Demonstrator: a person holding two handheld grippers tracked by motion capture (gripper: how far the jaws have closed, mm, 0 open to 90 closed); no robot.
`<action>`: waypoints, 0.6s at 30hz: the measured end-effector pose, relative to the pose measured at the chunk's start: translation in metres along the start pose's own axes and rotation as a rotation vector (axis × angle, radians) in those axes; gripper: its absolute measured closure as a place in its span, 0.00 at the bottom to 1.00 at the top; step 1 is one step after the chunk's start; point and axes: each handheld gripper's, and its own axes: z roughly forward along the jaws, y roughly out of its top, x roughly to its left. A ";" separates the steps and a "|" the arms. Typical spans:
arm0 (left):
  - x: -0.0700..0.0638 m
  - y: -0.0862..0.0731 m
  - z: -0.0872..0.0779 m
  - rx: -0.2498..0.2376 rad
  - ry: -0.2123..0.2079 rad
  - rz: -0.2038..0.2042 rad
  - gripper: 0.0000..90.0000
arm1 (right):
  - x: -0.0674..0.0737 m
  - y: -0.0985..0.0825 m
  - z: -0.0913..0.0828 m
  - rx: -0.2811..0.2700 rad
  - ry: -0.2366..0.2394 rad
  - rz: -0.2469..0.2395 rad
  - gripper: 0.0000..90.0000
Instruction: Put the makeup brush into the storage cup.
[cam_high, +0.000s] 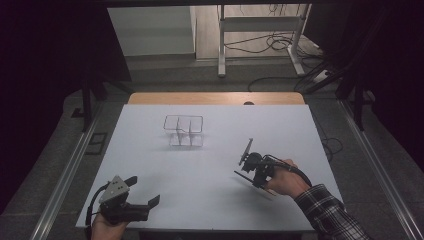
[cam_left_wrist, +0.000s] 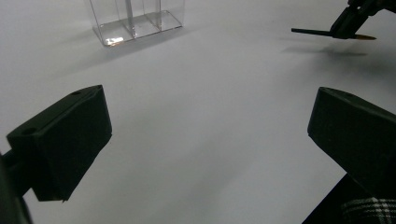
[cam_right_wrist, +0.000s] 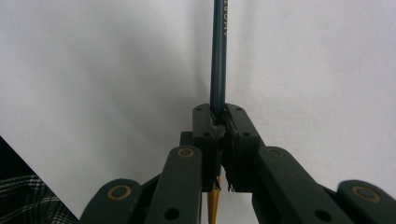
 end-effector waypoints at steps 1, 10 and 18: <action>0.000 0.000 0.000 -0.002 -0.001 -0.003 0.00 | 0.000 0.000 0.000 0.000 0.000 0.000 0.93; 0.002 0.001 -0.002 -0.027 -0.032 -0.031 0.00 | 0.000 -0.004 -0.010 -0.056 0.011 -0.002 0.93; -0.002 0.003 -0.001 -0.013 -0.029 -0.014 0.02 | 0.002 -0.007 -0.015 -0.096 0.022 -0.010 0.93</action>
